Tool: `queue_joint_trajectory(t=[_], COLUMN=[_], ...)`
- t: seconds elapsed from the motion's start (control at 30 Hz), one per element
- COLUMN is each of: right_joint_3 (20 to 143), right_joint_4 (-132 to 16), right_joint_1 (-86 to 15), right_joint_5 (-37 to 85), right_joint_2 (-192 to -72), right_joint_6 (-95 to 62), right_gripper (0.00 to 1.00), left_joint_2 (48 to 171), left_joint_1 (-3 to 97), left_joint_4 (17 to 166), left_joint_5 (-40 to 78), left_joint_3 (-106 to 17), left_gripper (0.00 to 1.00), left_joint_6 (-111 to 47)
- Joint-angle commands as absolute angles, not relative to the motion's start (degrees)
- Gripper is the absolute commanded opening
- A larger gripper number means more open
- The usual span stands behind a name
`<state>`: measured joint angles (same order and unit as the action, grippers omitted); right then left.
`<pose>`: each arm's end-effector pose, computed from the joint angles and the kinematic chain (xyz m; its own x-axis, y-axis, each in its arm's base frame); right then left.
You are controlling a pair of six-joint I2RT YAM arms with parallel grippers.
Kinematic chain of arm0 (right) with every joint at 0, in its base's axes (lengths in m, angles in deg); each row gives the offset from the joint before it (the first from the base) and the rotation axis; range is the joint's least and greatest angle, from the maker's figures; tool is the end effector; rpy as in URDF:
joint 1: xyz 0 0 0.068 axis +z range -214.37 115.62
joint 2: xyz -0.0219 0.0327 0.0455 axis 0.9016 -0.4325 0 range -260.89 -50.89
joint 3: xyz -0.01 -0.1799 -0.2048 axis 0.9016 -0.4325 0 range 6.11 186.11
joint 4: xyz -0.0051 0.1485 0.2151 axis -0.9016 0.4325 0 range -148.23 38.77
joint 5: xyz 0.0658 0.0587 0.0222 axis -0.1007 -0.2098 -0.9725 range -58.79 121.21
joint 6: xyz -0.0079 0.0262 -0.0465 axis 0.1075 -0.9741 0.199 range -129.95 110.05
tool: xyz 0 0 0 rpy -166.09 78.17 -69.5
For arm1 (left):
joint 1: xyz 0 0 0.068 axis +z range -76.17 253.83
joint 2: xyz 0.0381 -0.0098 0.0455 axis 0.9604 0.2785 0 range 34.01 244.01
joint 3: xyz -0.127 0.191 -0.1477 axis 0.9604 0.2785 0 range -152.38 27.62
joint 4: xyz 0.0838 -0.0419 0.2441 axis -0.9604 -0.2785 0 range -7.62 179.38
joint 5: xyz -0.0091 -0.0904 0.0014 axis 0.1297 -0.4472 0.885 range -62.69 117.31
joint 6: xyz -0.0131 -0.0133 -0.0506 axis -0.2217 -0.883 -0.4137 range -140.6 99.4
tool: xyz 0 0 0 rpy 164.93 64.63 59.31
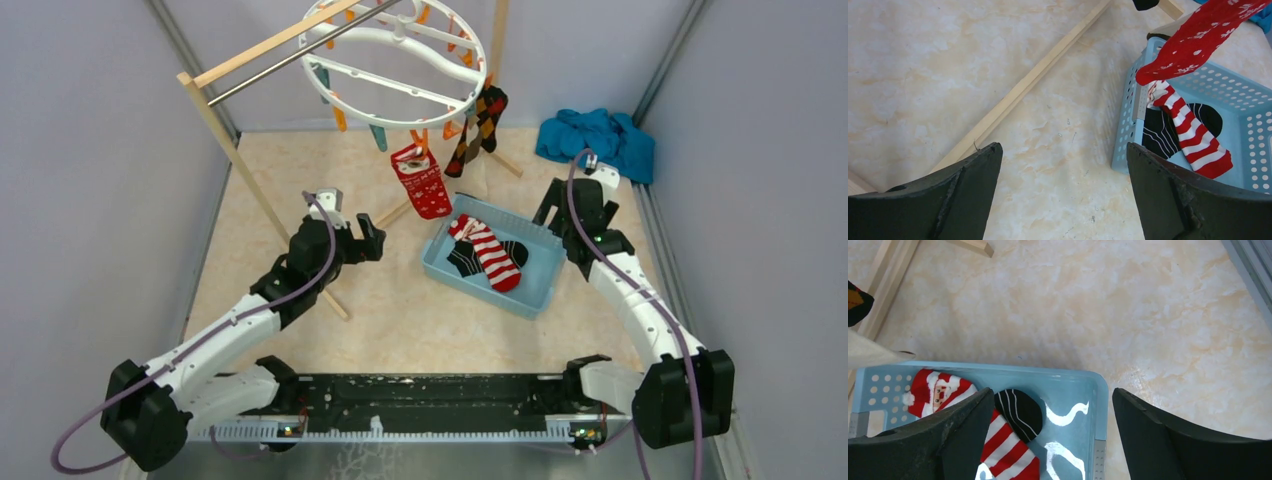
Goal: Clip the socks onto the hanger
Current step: Move the clothesline to the center of the board.
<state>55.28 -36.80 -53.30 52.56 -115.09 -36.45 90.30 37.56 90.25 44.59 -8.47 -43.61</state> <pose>0.2414 0.0340 0.2818 -0.4737 0.3307 -0.8162 0.3572 0.9193 0.1652 0.1884 -0.1251 0.2691 -0.3782 -0.1855 -0.9070 0.2077 0.9378 -0.2784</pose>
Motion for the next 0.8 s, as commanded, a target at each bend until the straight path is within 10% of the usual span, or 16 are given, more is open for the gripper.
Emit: queue_joint_trajectory(t=[0.0, 0.77], right_joint_3=[55.42, 55.15], right_joint_4=[-39.31, -41.14], right_joint_1=[-53.30, -53.30], right_joint_5=[52.55, 50.77], right_joint_2=[-113.19, -114.37], right_joint_6=[-37.67, -37.69], right_gripper=[0.88, 0.85], left_joint_2=[90.64, 89.94], left_joint_1=[37.30, 37.42], left_joint_4=[90.32, 82.92], left_joint_5=[45.50, 59.28], left_joint_3=[-10.23, -10.76], left_gripper=[0.99, 0.98], left_joint_6=[-44.69, -51.94])
